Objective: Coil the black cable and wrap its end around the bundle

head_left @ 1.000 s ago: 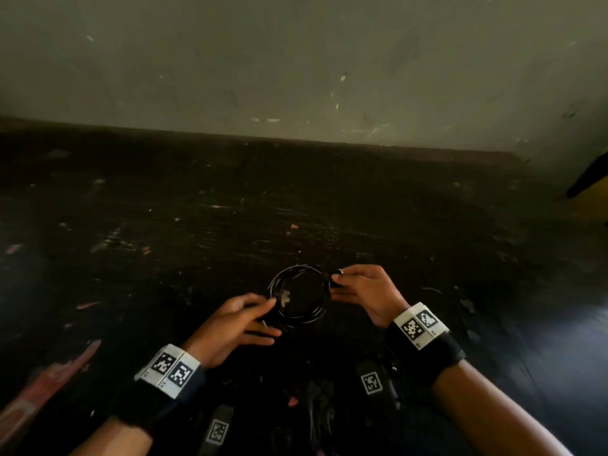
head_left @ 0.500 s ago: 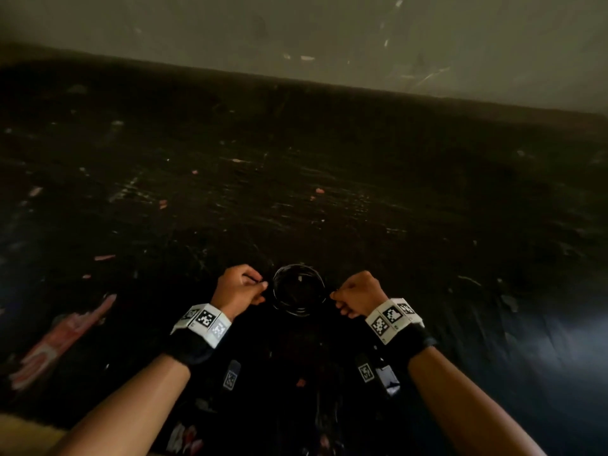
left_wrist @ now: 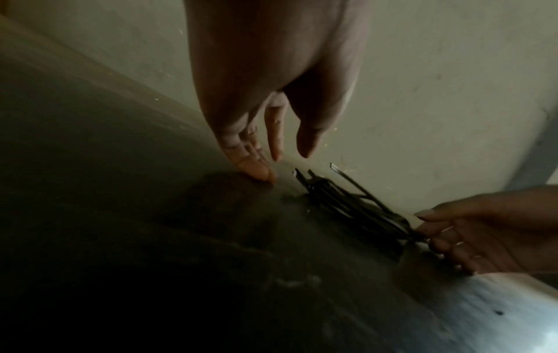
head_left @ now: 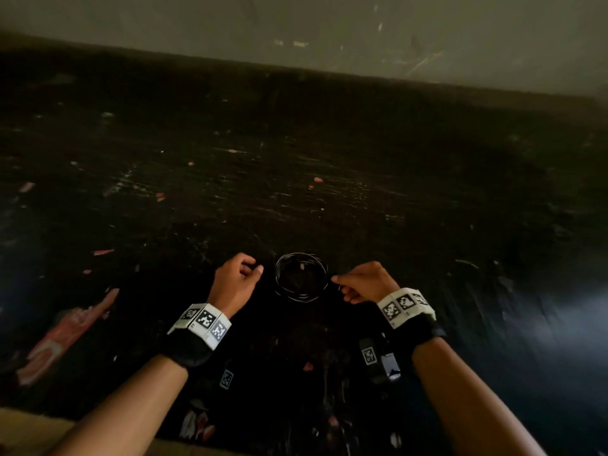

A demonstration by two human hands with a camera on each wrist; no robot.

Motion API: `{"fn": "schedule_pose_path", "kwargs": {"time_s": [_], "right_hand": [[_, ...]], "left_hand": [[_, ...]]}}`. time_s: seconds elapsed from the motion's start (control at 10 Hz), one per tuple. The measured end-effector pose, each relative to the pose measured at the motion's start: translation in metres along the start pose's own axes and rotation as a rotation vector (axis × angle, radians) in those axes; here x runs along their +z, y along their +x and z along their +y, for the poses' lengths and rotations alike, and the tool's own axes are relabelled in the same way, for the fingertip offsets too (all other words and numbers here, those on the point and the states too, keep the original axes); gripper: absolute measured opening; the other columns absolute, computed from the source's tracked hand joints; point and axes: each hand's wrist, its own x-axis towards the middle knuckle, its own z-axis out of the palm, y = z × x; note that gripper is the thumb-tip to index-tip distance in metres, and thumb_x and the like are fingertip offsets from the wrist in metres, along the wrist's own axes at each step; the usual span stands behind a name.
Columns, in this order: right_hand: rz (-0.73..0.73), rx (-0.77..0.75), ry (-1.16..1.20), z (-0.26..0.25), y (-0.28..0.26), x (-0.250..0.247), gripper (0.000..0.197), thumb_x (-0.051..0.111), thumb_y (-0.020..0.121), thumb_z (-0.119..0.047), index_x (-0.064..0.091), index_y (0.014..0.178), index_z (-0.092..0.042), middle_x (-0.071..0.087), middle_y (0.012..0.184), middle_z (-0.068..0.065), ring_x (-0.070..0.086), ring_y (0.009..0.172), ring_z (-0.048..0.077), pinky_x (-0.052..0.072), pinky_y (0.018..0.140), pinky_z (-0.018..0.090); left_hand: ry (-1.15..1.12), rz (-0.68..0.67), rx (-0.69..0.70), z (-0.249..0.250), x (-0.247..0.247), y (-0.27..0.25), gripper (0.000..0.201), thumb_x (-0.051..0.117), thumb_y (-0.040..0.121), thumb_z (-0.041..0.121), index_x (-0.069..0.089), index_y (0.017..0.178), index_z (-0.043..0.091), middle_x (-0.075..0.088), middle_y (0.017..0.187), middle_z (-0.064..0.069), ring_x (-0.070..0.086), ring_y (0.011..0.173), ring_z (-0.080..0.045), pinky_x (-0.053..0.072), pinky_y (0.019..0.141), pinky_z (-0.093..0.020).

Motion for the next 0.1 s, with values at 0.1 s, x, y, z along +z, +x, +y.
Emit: {"fn": "schedule_pose_path", "kwargs": {"time_s": [0.1], "right_hand": [[0.067, -0.057, 0.063, 0.0145, -0.0155, 0.0009, 0.023, 0.067, 0.085, -0.021, 0.064, 0.093, 0.000, 0.058, 0.065, 0.005, 0.054, 0.054, 0.013, 0.046, 0.049, 0.020]], "left_hand": [[-0.051, -0.008, 0.021, -0.0130, -0.0254, -0.0200, 0.020, 0.067, 0.085, 0.020, 0.065, 0.102, 0.010, 0.064, 0.093, -0.005, 0.060, 0.080, -0.017, 0.045, 0.076, -0.026]]}}
